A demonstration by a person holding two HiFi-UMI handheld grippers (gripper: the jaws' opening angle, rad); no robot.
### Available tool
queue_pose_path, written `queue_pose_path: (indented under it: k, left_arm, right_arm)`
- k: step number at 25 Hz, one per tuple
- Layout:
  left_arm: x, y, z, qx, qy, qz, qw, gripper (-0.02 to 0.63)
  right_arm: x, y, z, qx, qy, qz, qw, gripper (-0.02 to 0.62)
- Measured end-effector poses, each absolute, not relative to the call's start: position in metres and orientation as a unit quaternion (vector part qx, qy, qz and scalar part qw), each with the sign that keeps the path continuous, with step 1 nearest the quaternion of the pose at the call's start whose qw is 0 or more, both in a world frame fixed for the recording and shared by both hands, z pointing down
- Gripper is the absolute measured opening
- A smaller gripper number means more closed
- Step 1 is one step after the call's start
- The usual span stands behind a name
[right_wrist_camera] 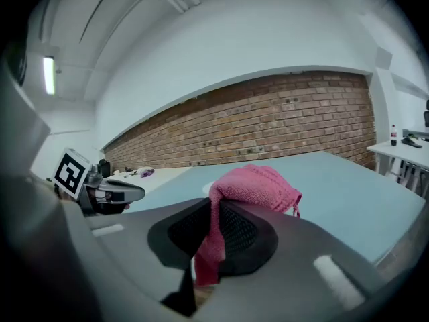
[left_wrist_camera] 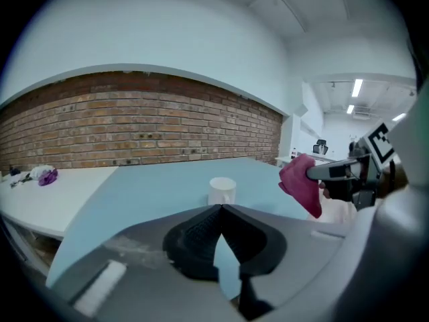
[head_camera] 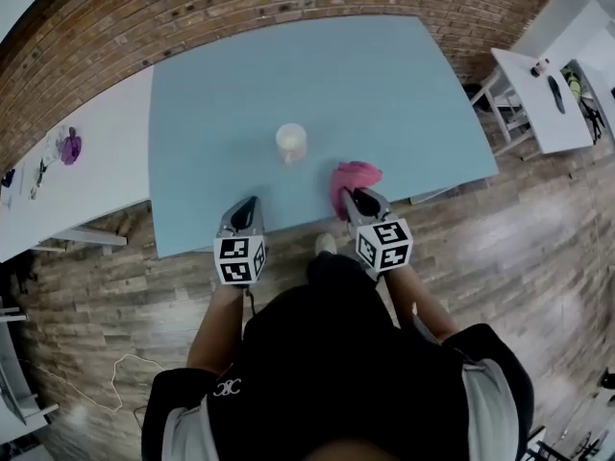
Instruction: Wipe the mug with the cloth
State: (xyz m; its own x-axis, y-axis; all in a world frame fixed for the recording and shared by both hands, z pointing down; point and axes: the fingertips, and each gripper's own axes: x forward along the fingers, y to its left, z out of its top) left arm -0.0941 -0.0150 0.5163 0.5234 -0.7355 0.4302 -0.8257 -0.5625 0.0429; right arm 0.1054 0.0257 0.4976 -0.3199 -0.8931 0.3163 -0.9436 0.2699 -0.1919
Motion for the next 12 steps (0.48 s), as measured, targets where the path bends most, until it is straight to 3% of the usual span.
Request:
queue_pose_path:
  k: [10,12]
  left_arm:
    - [-0.070,-0.044,0.518,0.848,-0.471,0.195,0.145,0.011]
    - [-0.066,-0.048,0.526,0.848,-0.465,0.206,0.150,0.054]
  right_arm:
    - [0.111,-0.046,0.507,0.476,-0.849,0.200,0.110,0.040]
    - [0.105,-0.055,0.511,0.469,-0.852,0.204,0.113,0.040]
